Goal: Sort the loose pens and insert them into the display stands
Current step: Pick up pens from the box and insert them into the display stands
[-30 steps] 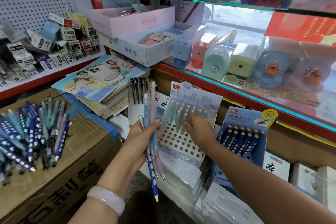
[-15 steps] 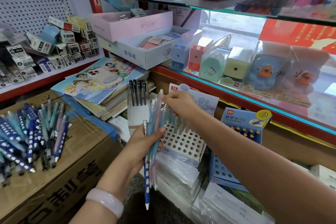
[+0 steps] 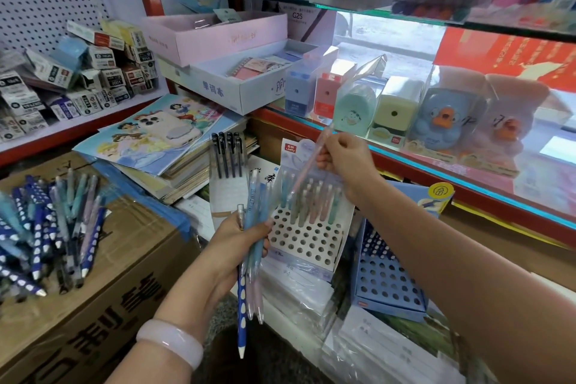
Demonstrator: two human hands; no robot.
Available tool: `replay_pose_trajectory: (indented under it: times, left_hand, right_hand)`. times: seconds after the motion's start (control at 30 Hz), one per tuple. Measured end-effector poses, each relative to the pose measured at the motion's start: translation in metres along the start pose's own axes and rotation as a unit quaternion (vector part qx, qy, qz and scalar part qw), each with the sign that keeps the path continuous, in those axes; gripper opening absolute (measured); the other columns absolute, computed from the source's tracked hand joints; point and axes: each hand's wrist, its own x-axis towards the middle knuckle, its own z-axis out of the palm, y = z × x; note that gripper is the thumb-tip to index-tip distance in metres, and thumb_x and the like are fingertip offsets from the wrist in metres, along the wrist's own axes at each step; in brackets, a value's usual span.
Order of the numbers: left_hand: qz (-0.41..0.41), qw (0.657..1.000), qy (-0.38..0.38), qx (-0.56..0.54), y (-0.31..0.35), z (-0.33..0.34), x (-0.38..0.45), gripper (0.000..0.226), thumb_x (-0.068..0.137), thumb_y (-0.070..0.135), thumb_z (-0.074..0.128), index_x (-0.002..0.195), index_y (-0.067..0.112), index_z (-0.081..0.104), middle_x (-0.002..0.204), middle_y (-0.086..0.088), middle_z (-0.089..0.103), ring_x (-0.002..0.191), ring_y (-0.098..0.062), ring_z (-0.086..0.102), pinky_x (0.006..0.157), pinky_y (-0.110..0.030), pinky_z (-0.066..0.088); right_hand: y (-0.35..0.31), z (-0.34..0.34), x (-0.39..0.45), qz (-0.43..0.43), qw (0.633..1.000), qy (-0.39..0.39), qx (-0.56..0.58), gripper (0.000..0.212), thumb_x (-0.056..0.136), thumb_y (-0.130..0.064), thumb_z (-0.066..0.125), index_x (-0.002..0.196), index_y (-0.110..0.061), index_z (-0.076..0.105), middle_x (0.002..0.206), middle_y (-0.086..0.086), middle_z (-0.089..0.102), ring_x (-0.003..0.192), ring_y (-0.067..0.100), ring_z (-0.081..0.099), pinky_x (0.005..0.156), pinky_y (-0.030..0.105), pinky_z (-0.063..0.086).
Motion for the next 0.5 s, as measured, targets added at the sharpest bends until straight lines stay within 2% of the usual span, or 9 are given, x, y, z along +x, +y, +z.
replay_pose_trajectory:
  times: [0.1, 0.2, 0.3, 0.43, 0.5]
  left_hand:
    - [-0.007, 1.000, 0.015, -0.022, -0.001, 0.000, 0.003, 0.012, 0.086, 0.001, 0.058, 0.096, 0.007, 0.052, 0.067, -0.007, 0.055, 0.051, -0.011, 0.052, 0.045, -0.018, 0.049]
    - [-0.006, 0.999, 0.021, -0.023, -0.003, 0.001, 0.005, 0.010, 0.087, 0.001, 0.057, 0.092, 0.008, 0.052, 0.067, -0.007, 0.055, 0.052, -0.012, 0.051, 0.044, -0.017, 0.049]
    - [0.002, 0.999, 0.028, -0.020, -0.003, 0.002, 0.007, 0.008, 0.087, 0.001, 0.057, 0.089, 0.008, 0.053, 0.067, -0.007, 0.054, 0.052, -0.011, 0.051, 0.044, -0.017, 0.048]
    - [0.012, 0.999, 0.028, -0.020, -0.002, 0.003, 0.009, 0.008, 0.087, 0.002, 0.058, 0.090, 0.008, 0.054, 0.068, -0.007, 0.055, 0.048, -0.008, 0.053, 0.043, -0.016, 0.048]
    - [0.016, 0.999, 0.031, -0.019, -0.002, 0.002, 0.010, 0.008, 0.087, 0.003, 0.058, 0.091, 0.010, 0.054, 0.067, -0.006, 0.055, 0.048, -0.008, 0.054, 0.044, -0.017, 0.048]
  right_hand:
    - [0.013, -0.018, 0.000, -0.102, 0.983, 0.033, -0.148, 0.015, 0.094, -0.021, 0.053, 0.085, -0.013, 0.060, 0.078, 0.003, 0.064, 0.071, 0.013, 0.063, 0.070, 0.021, 0.055]
    - [0.043, -0.028, -0.003, -0.141, 0.944, 0.028, -0.298, 0.009, 0.093, -0.016, 0.056, 0.084, -0.016, 0.056, 0.075, -0.001, 0.062, 0.070, 0.012, 0.061, 0.058, 0.014, 0.046]
    - [0.068, -0.030, -0.006, -0.149, 0.922, 0.023, -0.356, 0.008, 0.093, -0.015, 0.055, 0.086, -0.015, 0.052, 0.073, -0.001, 0.059, 0.067, 0.014, 0.057, 0.056, 0.020, 0.043]
    - [0.082, -0.028, -0.003, -0.153, 0.911, 0.046, -0.380, 0.015, 0.095, -0.019, 0.053, 0.093, -0.004, 0.056, 0.082, 0.012, 0.066, 0.073, 0.025, 0.061, 0.064, 0.038, 0.052]
    - [0.086, -0.027, -0.003, -0.155, 0.907, 0.047, -0.388, 0.015, 0.095, -0.019, 0.052, 0.093, -0.005, 0.056, 0.083, 0.012, 0.066, 0.075, 0.026, 0.062, 0.066, 0.039, 0.052]
